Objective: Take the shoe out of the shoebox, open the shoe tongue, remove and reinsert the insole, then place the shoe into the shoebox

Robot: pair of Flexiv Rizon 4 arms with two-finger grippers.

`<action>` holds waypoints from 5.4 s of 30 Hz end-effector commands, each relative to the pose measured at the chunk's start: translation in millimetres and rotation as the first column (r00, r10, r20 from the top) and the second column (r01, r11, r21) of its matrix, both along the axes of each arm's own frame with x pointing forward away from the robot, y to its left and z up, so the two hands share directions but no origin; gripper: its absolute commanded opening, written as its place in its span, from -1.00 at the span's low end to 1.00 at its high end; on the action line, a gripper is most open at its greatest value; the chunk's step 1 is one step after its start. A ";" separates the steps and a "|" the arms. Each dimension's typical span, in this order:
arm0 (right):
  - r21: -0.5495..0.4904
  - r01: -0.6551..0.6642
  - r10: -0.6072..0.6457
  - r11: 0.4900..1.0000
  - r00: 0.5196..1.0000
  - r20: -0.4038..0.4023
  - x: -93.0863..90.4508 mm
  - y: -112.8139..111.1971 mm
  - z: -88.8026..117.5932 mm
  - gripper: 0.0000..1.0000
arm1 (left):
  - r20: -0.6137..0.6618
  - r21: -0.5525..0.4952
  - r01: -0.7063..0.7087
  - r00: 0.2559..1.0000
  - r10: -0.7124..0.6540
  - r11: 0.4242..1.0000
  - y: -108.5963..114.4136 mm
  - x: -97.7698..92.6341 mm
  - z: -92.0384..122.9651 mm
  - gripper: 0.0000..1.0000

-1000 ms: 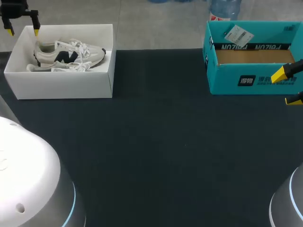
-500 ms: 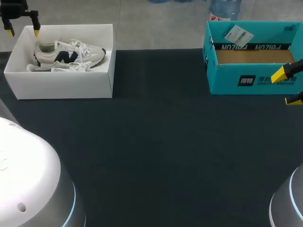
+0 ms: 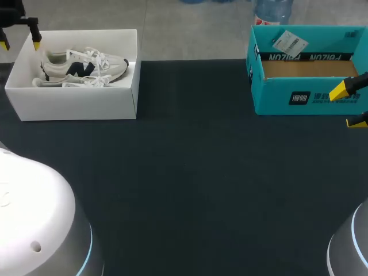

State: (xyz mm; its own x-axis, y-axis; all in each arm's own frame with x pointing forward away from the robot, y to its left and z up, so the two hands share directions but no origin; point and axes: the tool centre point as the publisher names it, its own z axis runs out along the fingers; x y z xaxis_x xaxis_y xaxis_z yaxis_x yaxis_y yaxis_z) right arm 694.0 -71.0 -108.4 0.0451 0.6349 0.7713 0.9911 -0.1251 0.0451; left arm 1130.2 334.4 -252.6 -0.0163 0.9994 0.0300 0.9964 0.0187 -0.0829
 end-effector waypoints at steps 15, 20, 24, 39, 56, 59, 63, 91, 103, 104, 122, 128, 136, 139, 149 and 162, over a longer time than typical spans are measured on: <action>-0.001 0.001 -0.001 1.000 1.000 -0.001 -0.2 0.2 -0.4 1.00 | 0.150 0.005 0.017 0.988 -0.018 1.000 -5.0 -81.4 -7.0 1.00; -0.001 0.001 -0.001 1.000 1.000 -0.001 -0.2 0.2 -0.4 1.00 | 0.142 0.021 0.030 0.989 -0.032 0.999 -12.6 -79.6 -13.8 0.46; -0.001 0.001 -0.001 1.000 1.000 -0.001 -0.2 0.2 -0.4 1.00 | 0.130 0.022 0.030 0.991 -0.033 0.999 -18.0 -73.9 -17.1 0.46; -0.001 0.001 -0.001 1.000 1.000 -0.001 -0.2 0.2 -0.4 1.00 | 0.068 -0.021 0.043 0.997 -0.041 0.999 -12.4 -91.5 -9.9 1.00; -0.001 0.001 -0.001 1.000 1.000 -0.001 -0.2 0.2 -0.4 1.00 | 0.067 -0.026 0.041 0.997 -0.039 0.999 -25.5 -69.7 -38.3 -0.12; -0.001 0.001 -0.001 1.000 1.000 -0.001 -0.2 0.2 -0.4 1.00 | 0.064 -0.017 0.040 0.997 -0.039 0.999 -25.0 -66.0 -46.2 -0.15; -0.001 0.001 -0.001 1.000 1.000 -0.001 -0.2 0.2 -0.4 1.00 | 0.055 -0.028 0.055 0.997 -0.054 0.998 -21.0 -62.2 -54.0 -0.11; -0.001 0.001 -0.001 1.000 1.000 -0.001 -0.2 0.2 -0.4 1.00 | 0.043 -0.047 0.119 0.992 -0.117 0.992 -20.5 -54.5 -108.2 0.43; -0.001 0.001 -0.001 1.000 1.000 -0.001 -0.2 0.2 -0.4 1.00 | 0.036 -0.042 0.102 0.994 -0.101 0.994 -26.8 -60.3 -128.4 0.00; -0.001 0.001 -0.001 1.000 1.000 -0.001 -0.2 0.2 -0.4 1.00 | 0.035 -0.042 0.103 0.994 -0.101 0.994 -27.1 -61.0 -129.5 -0.01; -0.001 0.001 -0.001 1.000 1.000 -0.001 -0.2 0.2 -0.4 1.00 | 0.037 0.032 0.103 0.994 -0.104 0.994 -27.9 -61.7 -138.3 -1.00; -0.001 0.001 -0.001 1.000 1.000 -0.001 -0.2 0.2 -0.4 1.00 | 0.050 0.043 0.121 0.991 -0.124 0.992 -21.6 -61.3 -127.3 -1.00; -0.001 0.001 -0.001 1.000 1.000 -0.001 -0.2 0.2 -0.4 1.00 | 0.073 0.042 0.114 0.990 -0.117 0.993 -10.9 -54.6 -110.9 -1.00; -0.001 0.001 -0.001 1.000 1.000 -0.001 -0.2 0.2 -0.4 1.00 | 0.058 0.043 0.124 0.990 -0.126 0.991 -5.7 -53.4 -102.8 -1.00; -0.001 0.001 -0.001 1.000 1.000 -0.001 -0.2 0.2 -0.4 1.00 | 0.088 0.071 0.111 0.989 -0.117 0.991 4.1 -48.6 -82.2 -1.00; -0.001 0.001 -0.001 1.000 1.000 -0.001 -0.2 0.2 -0.4 1.00 | 0.076 0.028 0.077 0.994 -0.079 0.997 9.0 -51.0 -58.0 -1.00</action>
